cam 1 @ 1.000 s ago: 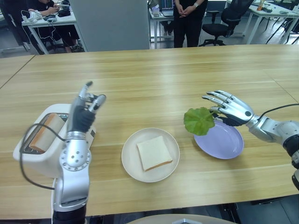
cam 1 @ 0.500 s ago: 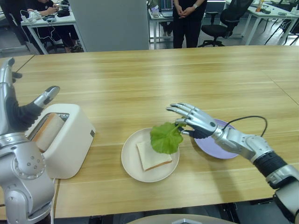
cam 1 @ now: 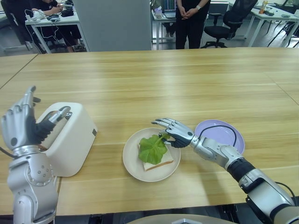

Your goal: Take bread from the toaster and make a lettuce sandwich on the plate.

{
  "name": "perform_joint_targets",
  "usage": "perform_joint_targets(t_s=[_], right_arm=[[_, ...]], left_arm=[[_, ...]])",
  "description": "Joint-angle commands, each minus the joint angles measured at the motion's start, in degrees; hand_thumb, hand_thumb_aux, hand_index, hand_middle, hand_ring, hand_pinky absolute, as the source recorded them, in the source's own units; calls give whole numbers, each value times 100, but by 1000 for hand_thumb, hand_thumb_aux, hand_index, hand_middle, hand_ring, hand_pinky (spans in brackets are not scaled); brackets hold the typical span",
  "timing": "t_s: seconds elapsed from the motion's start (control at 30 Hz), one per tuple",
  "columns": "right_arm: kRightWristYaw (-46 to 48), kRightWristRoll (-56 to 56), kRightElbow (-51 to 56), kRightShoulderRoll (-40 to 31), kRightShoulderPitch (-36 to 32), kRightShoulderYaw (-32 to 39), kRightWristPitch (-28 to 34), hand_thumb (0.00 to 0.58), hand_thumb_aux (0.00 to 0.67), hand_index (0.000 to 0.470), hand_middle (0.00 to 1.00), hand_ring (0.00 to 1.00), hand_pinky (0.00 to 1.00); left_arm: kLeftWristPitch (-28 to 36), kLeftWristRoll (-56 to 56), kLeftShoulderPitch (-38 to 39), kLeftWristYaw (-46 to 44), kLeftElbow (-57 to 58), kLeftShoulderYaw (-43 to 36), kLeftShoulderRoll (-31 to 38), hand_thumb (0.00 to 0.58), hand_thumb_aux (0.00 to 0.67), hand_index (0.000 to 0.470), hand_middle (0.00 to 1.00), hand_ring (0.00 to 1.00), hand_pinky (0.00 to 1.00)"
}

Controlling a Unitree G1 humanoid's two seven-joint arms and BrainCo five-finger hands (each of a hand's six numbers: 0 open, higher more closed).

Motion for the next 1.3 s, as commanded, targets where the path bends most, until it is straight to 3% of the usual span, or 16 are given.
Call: perform_joint_targets(t_s=[0.03,0.33,0.37,0.9,1.13,1.3], right_arm=[[-48,-93,238,-7,-145,42,-28,580,670,460,0,0,0],[181,-39,46,20,-26,48,122,580,670,460,12,12,12],[190,-38,-35,11,2,32,148,0,0,0,8,8,8],[1222,581,-2312,-589,780,-888,737,0,0,0,0,0,0],[2658,3796,-3071,83,1729,-1999,1890,0,0,0,0,0,0],[2951,4459,-3309,227,2268,-2502,2401,0,0,0,0,0,0]], left_arm=[[-18,-20,237,-145,34,-13,-48,0,0,0,333,333,333],[71,104,451,-258,147,50,47,0,0,0,341,341,341],[79,115,418,-275,137,30,60,0,0,0,341,341,341],[115,180,27,-400,125,197,319,0,0,0,357,357,357],[220,598,307,-542,355,517,813,0,0,0,388,388,388],[262,853,613,-810,399,538,1044,0,0,0,388,388,388]])
